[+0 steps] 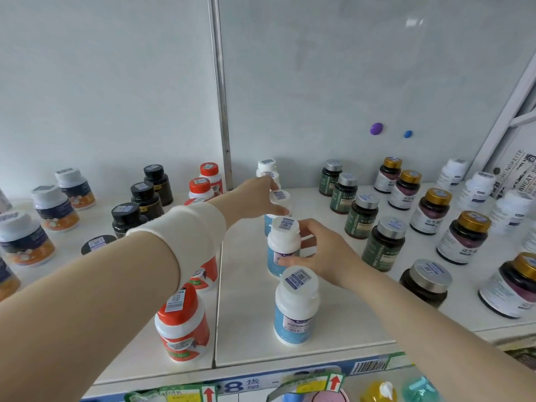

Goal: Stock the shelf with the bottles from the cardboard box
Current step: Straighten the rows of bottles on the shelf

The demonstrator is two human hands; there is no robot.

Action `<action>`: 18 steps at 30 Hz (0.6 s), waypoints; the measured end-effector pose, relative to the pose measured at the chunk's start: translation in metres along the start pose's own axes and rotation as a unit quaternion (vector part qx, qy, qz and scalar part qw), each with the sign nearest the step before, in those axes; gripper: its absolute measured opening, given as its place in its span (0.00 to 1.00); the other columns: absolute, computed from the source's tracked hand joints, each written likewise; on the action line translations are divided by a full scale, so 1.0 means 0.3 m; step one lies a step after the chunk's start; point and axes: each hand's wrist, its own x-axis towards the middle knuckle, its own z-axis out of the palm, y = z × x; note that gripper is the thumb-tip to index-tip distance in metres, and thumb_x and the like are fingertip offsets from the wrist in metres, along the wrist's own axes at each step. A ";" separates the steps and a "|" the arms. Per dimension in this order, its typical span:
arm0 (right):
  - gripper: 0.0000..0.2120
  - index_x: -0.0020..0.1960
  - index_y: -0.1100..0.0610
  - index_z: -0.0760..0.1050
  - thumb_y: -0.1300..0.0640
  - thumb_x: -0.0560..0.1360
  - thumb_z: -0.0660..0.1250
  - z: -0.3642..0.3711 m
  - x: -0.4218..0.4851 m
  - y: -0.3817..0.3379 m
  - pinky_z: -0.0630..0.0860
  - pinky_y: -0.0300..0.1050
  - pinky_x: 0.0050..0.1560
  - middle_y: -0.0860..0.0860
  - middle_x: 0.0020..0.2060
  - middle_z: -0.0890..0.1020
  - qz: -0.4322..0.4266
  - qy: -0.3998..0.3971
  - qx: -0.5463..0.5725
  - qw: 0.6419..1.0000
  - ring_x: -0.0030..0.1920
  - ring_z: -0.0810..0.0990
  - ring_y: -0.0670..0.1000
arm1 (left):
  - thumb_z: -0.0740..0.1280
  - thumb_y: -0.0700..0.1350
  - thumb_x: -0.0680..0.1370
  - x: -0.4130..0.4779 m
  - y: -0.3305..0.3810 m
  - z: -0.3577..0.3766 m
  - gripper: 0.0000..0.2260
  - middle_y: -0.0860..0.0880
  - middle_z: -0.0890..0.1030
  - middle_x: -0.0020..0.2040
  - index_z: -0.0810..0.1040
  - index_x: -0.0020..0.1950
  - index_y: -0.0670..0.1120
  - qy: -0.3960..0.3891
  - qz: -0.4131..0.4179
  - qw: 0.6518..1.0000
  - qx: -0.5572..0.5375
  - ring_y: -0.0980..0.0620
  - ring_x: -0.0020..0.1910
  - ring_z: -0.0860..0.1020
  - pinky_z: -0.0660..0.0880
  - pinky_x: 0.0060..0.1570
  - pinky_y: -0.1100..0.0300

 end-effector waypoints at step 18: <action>0.23 0.54 0.45 0.69 0.53 0.65 0.77 0.004 0.013 0.031 0.73 0.41 0.53 0.38 0.46 0.77 0.010 -0.020 0.032 0.999 0.49 0.77 0.41 | 0.70 0.48 0.74 0.012 -0.047 -0.017 0.24 0.46 0.76 0.64 0.69 0.67 0.44 -0.009 -0.010 1.000 -0.010 0.46 0.59 0.76 0.70 0.57 0.60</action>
